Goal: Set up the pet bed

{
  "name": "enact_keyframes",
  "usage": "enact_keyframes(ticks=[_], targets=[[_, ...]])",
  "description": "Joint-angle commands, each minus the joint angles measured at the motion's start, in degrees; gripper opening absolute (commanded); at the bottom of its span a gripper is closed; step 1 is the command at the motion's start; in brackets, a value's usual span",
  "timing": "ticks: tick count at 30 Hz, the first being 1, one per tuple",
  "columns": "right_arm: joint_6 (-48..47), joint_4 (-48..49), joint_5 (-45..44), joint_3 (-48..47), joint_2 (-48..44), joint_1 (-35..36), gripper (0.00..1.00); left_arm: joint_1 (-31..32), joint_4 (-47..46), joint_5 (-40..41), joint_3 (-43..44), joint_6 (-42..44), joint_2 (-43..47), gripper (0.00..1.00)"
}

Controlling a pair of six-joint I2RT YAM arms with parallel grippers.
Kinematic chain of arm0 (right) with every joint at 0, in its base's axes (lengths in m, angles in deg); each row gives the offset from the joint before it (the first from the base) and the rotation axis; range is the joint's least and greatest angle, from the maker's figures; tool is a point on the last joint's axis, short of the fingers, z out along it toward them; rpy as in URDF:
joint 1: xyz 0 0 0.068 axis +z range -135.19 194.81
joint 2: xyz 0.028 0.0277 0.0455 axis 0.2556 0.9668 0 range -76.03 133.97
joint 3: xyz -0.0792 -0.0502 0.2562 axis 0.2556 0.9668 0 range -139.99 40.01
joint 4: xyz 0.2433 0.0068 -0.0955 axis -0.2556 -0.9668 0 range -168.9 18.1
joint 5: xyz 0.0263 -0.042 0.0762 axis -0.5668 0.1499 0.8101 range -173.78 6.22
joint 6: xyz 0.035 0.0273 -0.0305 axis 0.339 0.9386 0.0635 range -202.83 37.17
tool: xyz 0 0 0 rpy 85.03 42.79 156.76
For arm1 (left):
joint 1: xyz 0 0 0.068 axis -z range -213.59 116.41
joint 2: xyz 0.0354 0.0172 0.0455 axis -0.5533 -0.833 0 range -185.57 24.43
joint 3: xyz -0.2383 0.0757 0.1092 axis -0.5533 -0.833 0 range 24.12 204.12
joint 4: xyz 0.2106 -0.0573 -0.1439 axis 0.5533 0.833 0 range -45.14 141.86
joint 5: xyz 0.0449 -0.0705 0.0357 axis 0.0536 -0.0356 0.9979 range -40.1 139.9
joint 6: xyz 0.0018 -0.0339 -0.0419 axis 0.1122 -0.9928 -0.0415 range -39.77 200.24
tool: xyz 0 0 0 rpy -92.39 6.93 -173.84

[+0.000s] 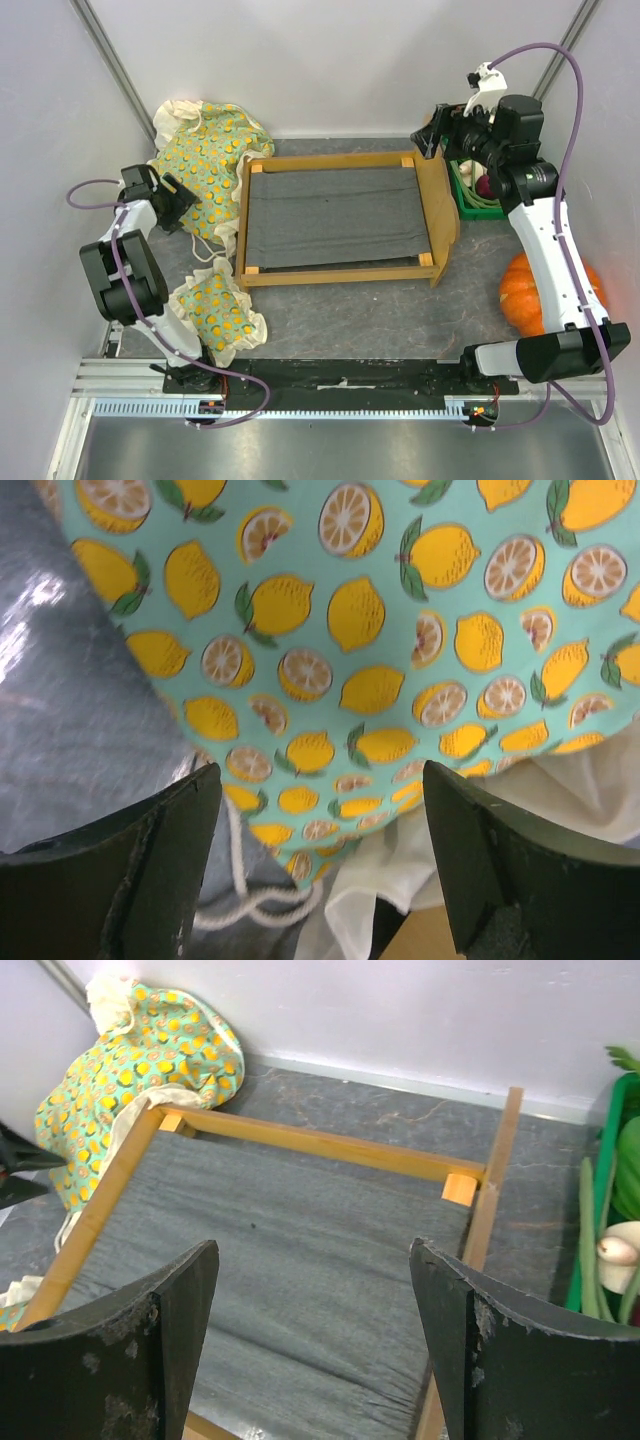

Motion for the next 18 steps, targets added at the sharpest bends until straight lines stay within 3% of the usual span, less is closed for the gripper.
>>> enact_keyframes(ticks=[1, 4, 7, 8, 10, 11, 16, 18], targets=[[2.3, 2.8, 4.3, 1.8, -1.8, 0.0, 0.85, -0.1, -12.3, -4.0, -0.1, -5.0, -5.6, 0.86], [2.7, 2.8, 5.0, 3.0, -2.4, 0.0, 0.85, -0.1, -13.6, -4.0, -0.6, -5.3, -7.4, 0.81], [3.4, 3.2, 5.2, 4.0, -2.5, 0.0, 0.85, -0.2, -18.5, -4.0, -4.0, -5.8, -7.6, 0.67], [3.8, 3.1, 5.4, 4.1, -2.3, 0.0, 0.85, -0.1, -18.8, -4.6, -4.6, -5.6, -7.8, 0.48], [4.3, 3.3, 6.0, 4.4, -2.0, 0.0, 0.84, 0.0, -20.0, -5.1, -5.0, -5.2, -7.5, 0.30], [4.7, 3.6, 7.2, 4.5, -1.9, 0.0, 0.84, 0.0, -20.1, -5.3, -5.0, -5.0, -6.5, 0.02], [5.5, 4.1, 11.0, 5.9, -1.3, 0.2, 0.81, 0.0, -11.2, -7.0, 3.4, -1.2, 1.7, 0.02], [5.8, 4.1, 11.3, 7.6, -1.7, 0.4, 0.81, 0.1, -6.6, -6.3, 13.7, 1.1, 5.5, 0.02]])
